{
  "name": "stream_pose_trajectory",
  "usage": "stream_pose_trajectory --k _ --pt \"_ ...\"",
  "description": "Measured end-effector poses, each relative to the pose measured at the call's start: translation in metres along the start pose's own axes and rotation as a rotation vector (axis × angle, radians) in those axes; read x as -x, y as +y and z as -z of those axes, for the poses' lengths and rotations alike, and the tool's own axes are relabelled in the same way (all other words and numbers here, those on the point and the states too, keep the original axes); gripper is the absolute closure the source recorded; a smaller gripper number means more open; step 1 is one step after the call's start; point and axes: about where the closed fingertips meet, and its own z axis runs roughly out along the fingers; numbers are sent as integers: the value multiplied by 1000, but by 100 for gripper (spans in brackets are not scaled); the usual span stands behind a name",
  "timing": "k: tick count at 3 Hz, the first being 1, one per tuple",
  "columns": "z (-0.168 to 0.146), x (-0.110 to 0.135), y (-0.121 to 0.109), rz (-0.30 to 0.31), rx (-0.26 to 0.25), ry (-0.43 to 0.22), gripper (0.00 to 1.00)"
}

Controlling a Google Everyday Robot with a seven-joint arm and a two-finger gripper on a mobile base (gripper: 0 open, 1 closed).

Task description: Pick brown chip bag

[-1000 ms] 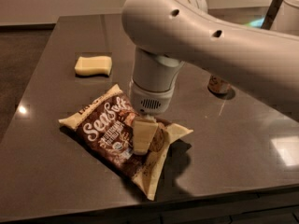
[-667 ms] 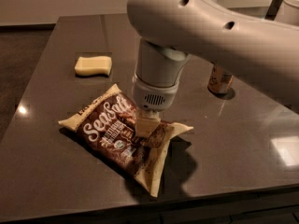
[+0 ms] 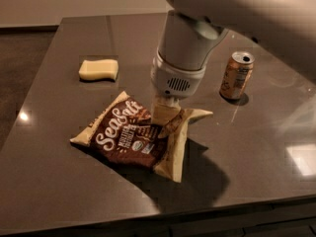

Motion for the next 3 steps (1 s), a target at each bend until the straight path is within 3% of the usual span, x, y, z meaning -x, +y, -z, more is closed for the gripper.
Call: stream_pose_trajectory --k 1,3 --pt "17 0 -8 1 -3 -38 100" --pt "69 -5 -31 15 40 -206 100"
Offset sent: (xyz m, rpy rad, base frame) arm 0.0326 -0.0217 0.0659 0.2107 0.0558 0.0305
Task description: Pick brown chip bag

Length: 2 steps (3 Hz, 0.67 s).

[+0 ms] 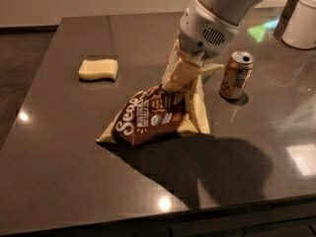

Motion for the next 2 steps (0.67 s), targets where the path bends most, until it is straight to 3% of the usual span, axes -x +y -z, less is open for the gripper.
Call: stream_pose_trajectory --k 2 --pt "55 18 -4 60 -13 -138 100"
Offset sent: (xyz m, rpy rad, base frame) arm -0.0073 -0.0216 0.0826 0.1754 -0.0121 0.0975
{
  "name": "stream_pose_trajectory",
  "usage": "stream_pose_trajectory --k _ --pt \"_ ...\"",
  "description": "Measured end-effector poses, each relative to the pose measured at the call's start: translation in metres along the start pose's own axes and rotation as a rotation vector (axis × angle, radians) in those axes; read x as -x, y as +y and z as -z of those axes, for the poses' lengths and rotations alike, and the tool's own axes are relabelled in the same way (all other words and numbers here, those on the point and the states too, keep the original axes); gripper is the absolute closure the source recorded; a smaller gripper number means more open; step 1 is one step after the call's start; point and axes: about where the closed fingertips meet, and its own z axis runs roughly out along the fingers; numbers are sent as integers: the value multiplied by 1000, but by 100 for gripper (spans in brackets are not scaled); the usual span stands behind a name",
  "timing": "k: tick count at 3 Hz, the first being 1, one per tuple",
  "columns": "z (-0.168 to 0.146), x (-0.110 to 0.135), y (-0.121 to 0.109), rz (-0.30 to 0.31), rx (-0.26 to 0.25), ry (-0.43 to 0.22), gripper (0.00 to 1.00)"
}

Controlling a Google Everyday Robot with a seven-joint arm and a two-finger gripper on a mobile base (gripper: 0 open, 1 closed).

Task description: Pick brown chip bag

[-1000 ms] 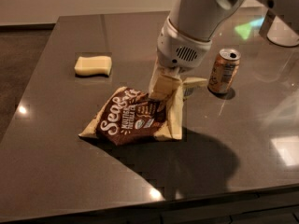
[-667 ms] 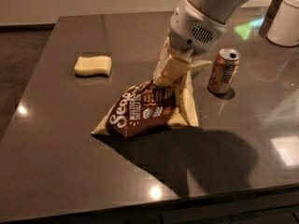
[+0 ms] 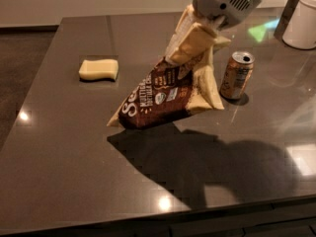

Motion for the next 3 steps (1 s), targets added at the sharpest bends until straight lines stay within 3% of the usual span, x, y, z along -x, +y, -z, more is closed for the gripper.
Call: stream_pose_trajectory --k 2,3 --pt "29 27 -13 45 -49 -109 100" --pt "29 32 -18 47 -67 -122 100"
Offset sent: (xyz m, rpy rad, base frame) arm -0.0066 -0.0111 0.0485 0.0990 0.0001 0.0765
